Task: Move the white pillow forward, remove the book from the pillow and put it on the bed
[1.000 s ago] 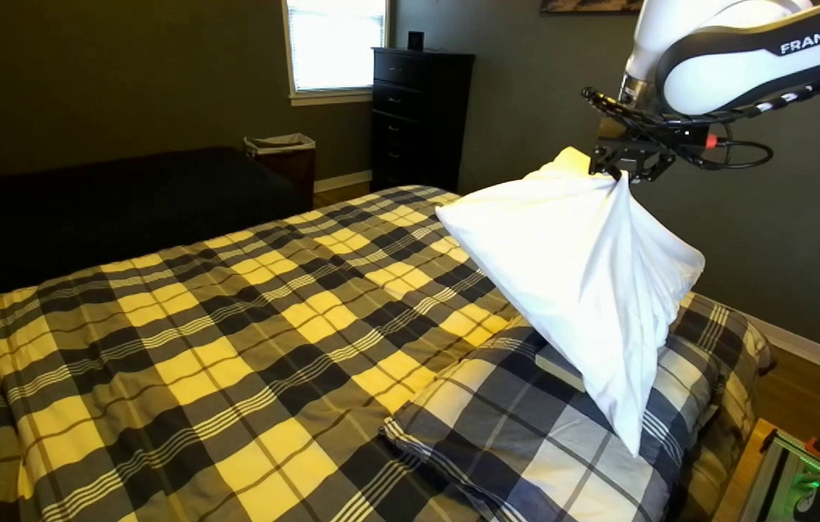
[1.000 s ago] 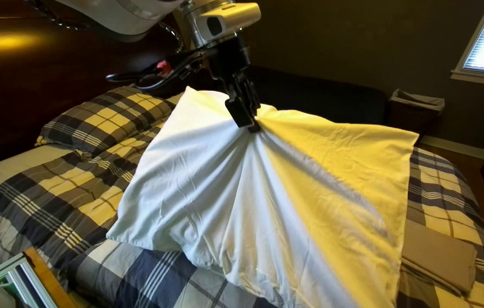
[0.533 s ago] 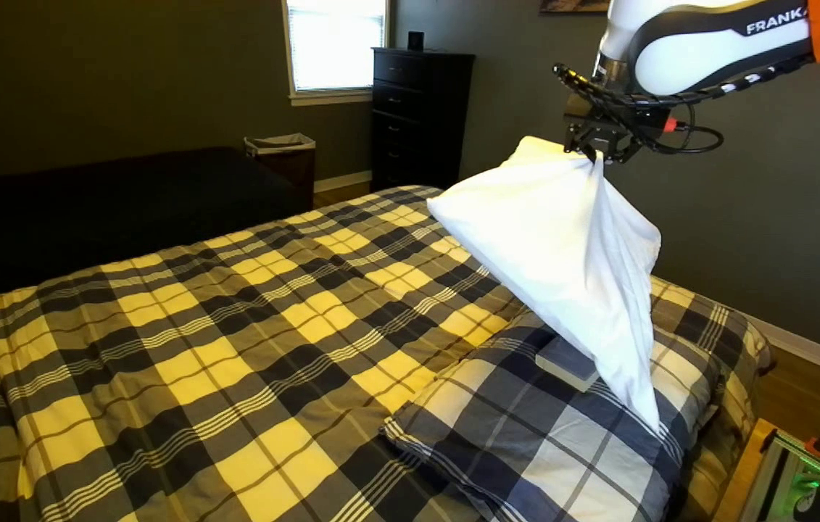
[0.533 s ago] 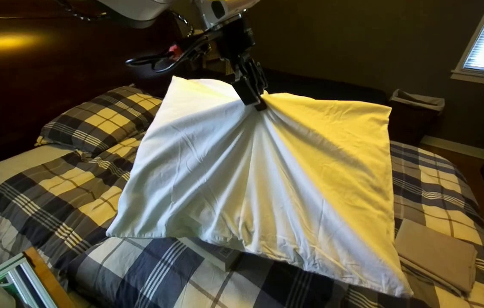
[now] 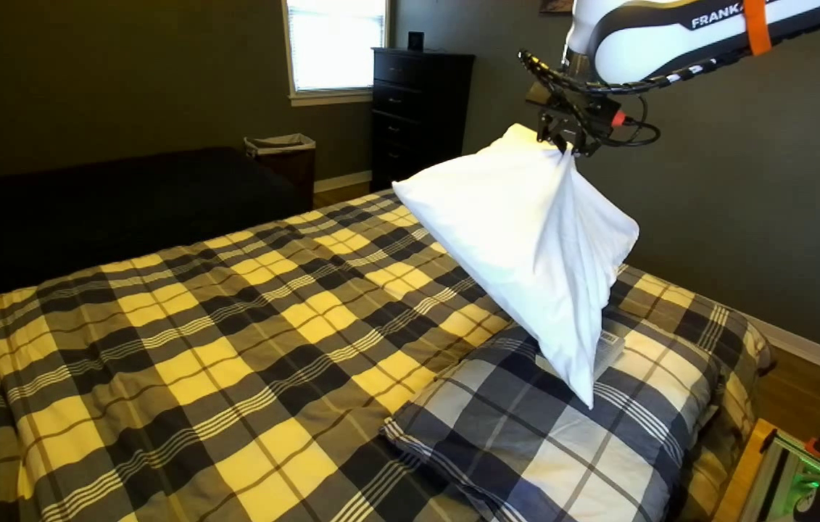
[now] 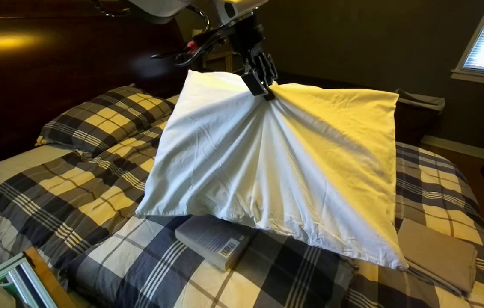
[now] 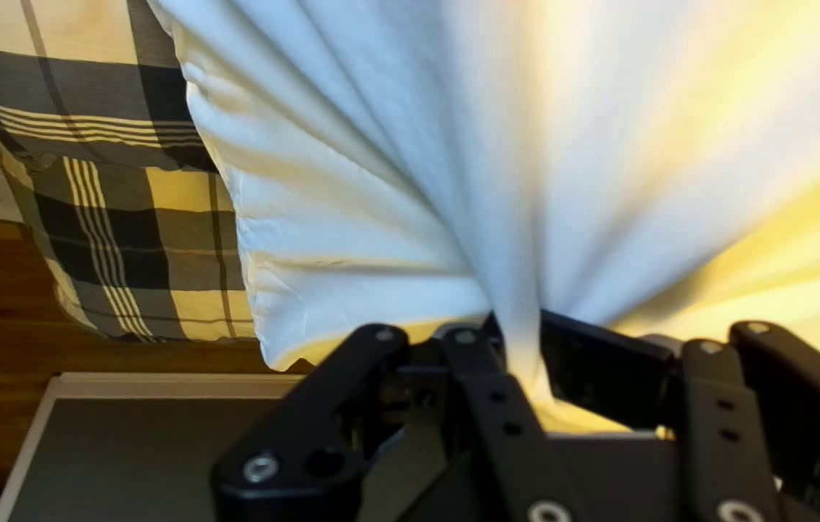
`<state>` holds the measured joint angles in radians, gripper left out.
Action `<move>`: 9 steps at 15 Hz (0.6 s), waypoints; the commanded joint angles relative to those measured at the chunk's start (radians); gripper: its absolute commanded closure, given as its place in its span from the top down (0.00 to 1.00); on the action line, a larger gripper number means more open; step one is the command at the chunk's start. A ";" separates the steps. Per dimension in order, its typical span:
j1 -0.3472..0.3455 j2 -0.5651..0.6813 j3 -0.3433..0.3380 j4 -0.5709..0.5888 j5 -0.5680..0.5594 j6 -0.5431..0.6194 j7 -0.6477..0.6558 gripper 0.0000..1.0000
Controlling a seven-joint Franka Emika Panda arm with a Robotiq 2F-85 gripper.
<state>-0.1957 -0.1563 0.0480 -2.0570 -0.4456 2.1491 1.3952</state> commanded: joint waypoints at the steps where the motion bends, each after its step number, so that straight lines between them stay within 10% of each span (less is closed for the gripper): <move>1: 0.028 0.006 -0.026 0.008 -0.003 -0.005 0.002 0.00; 9: 0.031 0.029 -0.031 0.026 -0.009 -0.001 0.009 0.00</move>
<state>-0.1896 -0.1440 0.0416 -2.0510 -0.4439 2.1369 1.3957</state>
